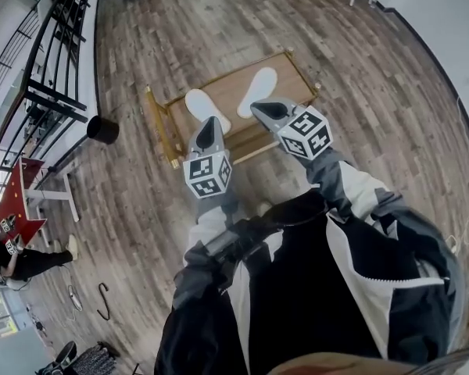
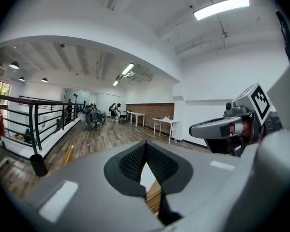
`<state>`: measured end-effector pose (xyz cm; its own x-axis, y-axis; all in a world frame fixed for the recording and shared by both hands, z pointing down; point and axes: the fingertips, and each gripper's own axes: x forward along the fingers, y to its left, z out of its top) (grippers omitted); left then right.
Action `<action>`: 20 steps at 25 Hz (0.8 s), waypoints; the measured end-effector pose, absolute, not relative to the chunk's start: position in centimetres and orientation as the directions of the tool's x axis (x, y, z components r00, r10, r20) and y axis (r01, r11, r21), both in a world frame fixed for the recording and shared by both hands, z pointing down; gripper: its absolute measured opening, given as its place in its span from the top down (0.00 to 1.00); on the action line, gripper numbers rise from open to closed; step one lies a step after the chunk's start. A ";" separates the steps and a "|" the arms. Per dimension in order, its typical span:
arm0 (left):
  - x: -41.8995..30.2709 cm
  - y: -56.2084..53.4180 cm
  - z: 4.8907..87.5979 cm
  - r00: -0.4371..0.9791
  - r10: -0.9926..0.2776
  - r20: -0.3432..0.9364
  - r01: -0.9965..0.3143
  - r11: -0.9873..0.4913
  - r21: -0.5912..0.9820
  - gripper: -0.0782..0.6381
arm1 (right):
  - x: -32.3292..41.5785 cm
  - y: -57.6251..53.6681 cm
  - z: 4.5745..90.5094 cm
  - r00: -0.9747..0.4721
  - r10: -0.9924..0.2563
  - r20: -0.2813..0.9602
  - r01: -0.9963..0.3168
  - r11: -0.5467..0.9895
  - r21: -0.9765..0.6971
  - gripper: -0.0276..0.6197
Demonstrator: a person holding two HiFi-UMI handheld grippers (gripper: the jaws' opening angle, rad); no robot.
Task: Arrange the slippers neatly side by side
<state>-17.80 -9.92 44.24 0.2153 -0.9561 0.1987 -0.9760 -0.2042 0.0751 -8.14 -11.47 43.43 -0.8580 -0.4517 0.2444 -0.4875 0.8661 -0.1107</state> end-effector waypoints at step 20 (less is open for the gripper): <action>-21.0 -18.6 46.7 0.024 -0.957 0.289 -0.994 0.007 0.106 0.88 | -11.5 -23.5 46.1 -0.934 -0.256 0.247 -0.306 0.933 -0.190 0.95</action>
